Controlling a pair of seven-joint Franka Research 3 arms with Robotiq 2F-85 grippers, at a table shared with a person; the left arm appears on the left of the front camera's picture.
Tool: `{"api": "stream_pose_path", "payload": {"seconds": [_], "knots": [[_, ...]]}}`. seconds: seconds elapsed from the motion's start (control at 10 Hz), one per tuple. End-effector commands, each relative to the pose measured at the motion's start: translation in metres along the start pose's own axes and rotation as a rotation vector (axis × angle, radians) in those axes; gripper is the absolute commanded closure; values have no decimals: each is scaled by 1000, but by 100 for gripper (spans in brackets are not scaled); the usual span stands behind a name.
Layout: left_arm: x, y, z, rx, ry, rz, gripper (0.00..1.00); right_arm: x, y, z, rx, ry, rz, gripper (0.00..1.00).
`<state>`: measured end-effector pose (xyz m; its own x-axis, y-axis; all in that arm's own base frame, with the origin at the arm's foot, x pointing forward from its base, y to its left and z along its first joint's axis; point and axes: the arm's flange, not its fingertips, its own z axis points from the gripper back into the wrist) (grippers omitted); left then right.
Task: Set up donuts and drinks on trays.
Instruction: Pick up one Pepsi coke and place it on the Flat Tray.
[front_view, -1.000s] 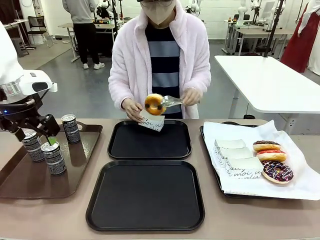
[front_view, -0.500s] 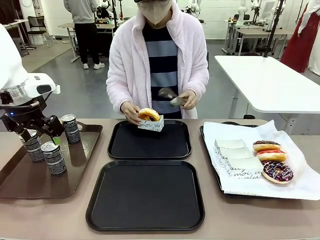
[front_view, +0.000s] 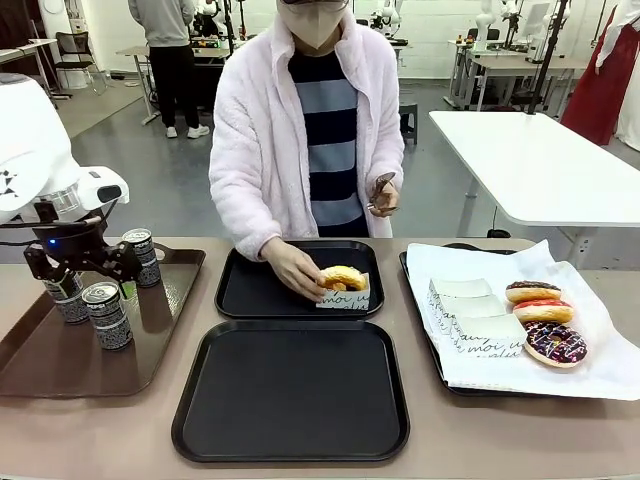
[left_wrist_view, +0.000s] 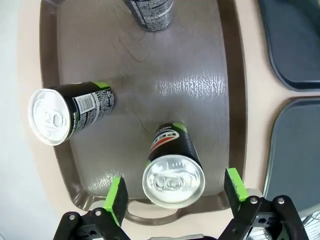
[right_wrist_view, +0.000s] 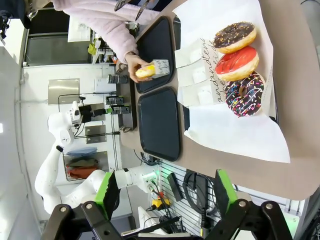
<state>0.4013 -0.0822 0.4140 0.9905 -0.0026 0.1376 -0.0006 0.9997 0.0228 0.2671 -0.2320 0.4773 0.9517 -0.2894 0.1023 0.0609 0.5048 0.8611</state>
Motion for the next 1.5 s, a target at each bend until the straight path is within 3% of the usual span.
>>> {"api": "stream_pose_path", "payload": {"seconds": [0.0, 0.7, 0.8, 0.9, 1.0, 1.2, 1.3, 1.4], "knots": [[16, -2, -9, 21, 21, 39, 0, 0, -1, -1, 21, -3, 11, 0], [19, -1, -37, 45, 51, 61, 0, 0, -1, -1, 21, -3, 11, 0], [17, -1, -34, 37, 38, 57, 56, 0, -1, -1, 21, -3, 11, 0], [16, -2, -32, 37, 35, 56, 57, 0, -1, -1, 21, -3, 11, 0], [15, -1, -29, 37, 32, 56, 100, 0, -1, -1, 21, -3, 11, 0], [15, 0, -26, 44, 32, 57, 100, 0, -1, -1, 21, -3, 11, 0], [13, 1, -23, 45, 32, 56, 83, 0, -1, -1, 21, -3, 11, 0], [11, -1, -17, 53, 31, 48, 92, 0, -1, -1, 21, -3, 11, 0]]}}
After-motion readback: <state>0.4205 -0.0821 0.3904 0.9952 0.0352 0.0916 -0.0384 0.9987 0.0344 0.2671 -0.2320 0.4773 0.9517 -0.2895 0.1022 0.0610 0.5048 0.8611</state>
